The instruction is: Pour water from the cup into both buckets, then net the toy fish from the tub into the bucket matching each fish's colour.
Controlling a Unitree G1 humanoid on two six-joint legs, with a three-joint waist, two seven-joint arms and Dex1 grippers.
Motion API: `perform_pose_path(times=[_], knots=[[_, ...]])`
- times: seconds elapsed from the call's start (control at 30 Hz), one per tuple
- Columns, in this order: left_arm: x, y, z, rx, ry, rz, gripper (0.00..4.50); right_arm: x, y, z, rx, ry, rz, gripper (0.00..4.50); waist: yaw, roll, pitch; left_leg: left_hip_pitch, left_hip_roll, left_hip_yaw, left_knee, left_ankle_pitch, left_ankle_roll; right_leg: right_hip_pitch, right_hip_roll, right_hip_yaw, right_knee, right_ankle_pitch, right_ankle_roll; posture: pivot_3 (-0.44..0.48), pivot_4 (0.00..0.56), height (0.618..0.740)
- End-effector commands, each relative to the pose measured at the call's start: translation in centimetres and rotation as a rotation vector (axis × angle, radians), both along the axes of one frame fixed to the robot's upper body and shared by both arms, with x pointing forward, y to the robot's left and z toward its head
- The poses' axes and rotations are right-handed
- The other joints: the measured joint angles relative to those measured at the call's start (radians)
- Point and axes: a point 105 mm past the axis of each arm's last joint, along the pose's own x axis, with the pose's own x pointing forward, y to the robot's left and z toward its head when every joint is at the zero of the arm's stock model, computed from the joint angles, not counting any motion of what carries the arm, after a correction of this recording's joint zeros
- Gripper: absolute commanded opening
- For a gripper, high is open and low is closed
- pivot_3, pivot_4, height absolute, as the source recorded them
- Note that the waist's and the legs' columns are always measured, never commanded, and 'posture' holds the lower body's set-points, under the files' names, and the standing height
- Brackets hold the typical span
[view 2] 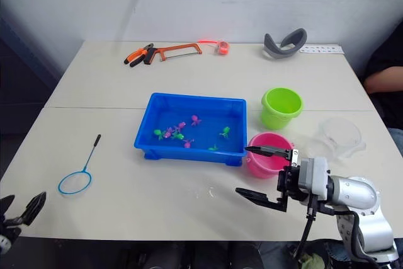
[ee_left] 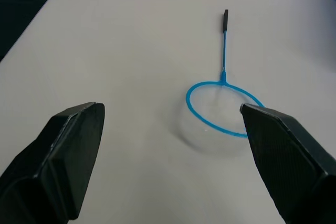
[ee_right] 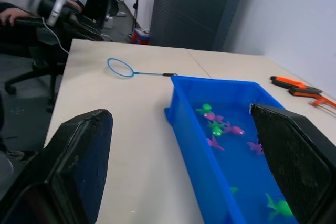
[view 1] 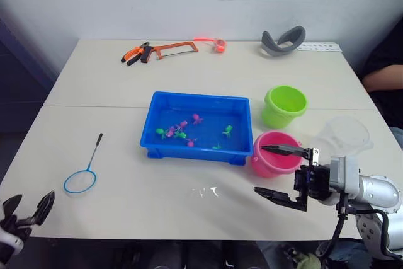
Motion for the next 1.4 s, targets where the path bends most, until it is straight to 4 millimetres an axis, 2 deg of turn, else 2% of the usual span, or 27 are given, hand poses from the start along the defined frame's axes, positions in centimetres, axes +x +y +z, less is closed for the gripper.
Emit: perform_pose_path(times=[0.03,0.13,0.2,0.33,0.5,0.77,0.87,0.93,1.03,1.13,1.17,1.3,1.37,1.4], knots=[[3.2,-1.0,2.6,0.072,0.053,-0.056,4.5,-0.6,1.0,2.0,0.055,-0.031,0.025,4.42,0.0,-0.001,0.0,0.0,0.0,0.0,0.0,0.0,-0.001,0.0,0.0,0.0,0.001,0.0,0.0,0.0,0.15,0.74],[6.1,-2.2,3.0,0.057,0.175,-0.113,4.5,-0.6,1.6,2.6,0.074,-0.03,0.027,4.42,-0.005,0.0,0.0,0.001,0.0,0.0,0.0,0.0,-0.001,0.0,0.0,0.0,0.002,0.0,0.0,0.0,0.15,0.74],[7.2,-2.9,2.6,0.044,0.259,-0.144,4.5,-0.5,1.7,2.6,0.069,-0.031,0.025,4.42,-0.006,0.0,0.0,0.001,0.0,0.0,0.0,0.001,-0.001,0.0,0.0,0.0,0.002,0.0,0.0,0.0,0.15,0.74],[8.4,-3.4,0.9,0.039,0.396,-0.171,4.5,-0.4,1.5,2.3,0.061,-0.039,0.005,4.42,-0.019,0.0,0.0,0.001,0.0,0.001,-0.002,0.001,-0.001,-0.001,0.001,0.0,0.004,0.0,0.0,0.0,0.15,0.74],[9.9,-2.9,-0.8,0.061,0.456,-0.154,4.5,-0.5,0.9,1.9,0.052,-0.047,-0.024,4.42,-0.016,0.0,0.0,0.0,0.0,0.001,-0.001,0.001,-0.001,-0.001,0.002,-0.001,0.005,0.0,0.0,0.0,0.15,0.74],[11.7,-5.2,-2.4,-0.016,0.507,-0.228,4.5,-0.9,-0.3,0.6,0.042,-0.049,-0.057,4.42,0.0,-0.002,-0.001,0.0,-0.001,0.001,0.0,0.001,-0.001,0.0,0.002,-0.001,0.006,0.001,0.001,0.0,0.15,0.74],[12.0,-5.6,-3.0,-0.023,0.514,-0.239,3.69,-1.1,-0.6,0.0,0.035,-0.048,-0.064,4.5,0.0,-0.002,-0.001,0.0,-0.001,0.001,0.0,0.002,-0.002,0.0,0.002,-0.001,0.006,0.001,0.001,0.0,0.15,0.74],[12.0,-5.6,-3.3,-0.025,0.516,-0.238,2.78,-1.1,-0.8,-0.1,0.032,-0.05,-0.068,4.5,-0.001,-0.001,-0.001,0.001,-0.001,0.002,0.0,0.002,-0.002,0.0,0.002,-0.001,0.008,0.001,0.001,0.0,0.15,0.74],[11.9,-5.3,-3.9,-0.033,0.528,-0.229,1.66,-1.2,-1.0,-0.4,0.028,-0.051,-0.072,4.5,0.002,-0.001,-0.001,0.002,-0.001,0.002,0.001,0.003,-0.002,0.0,0.002,-0.001,0.009,0.001,0.001,0.0,0.15,0.74],[11.6,-4.9,-4.7,-0.049,0.54,-0.215,0.26,-1.5,-1.4,-0.8,0.022,-0.049,-0.078,4.5,0.007,0.0,-0.002,0.002,-0.001,0.002,0.001,0.003,-0.002,0.0,0.001,0.0,0.009,0.001,0.001,0.0,0.15,0.74],[11.5,-4.7,-4.9,-0.052,0.54,-0.211,0.06,-1.5,-1.5,-1.0,0.02,-0.049,-0.079,4.5,0.007,0.001,-0.002,0.002,-0.001,0.002,0.001,0.003,-0.002,0.0,0.001,0.0,0.009,0.001,0.001,0.0,0.15,0.74],[11.3,-3.9,-4.9,-0.063,0.52,-0.206,0.06,-1.8,-1.9,-1.6,0.007,-0.045,-0.086,4.5,0.009,0.003,-0.004,0.004,-0.001,0.003,0.001,0.003,-0.002,0.0,0.001,0.001,0.009,0.001,0.001,0.0,0.15,0.74],[11.6,-2.9,-3.1,-0.077,0.445,-0.187,0.06,-2.0,-2.1,-1.8,0.001,-0.04,-0.084,4.5,0.009,0.003,-0.004,0.004,-0.001,0.003,0.001,0.004,-0.002,0.0,0.001,0.001,0.009,0.001,0.001,0.0,0.15,0.74],[12.1,-3.1,-1.4,-0.08,0.357,-0.233,0.06,-2.1,-2.2,-1.7,0.004,-0.037,-0.082,4.5,0.008,0.002,-0.003,0.004,-0.001,0.003,0.001,0.004,-0.003,0.0,0.001,0.001,0.009,0.001,0.001,0.0,0.15,0.74]])
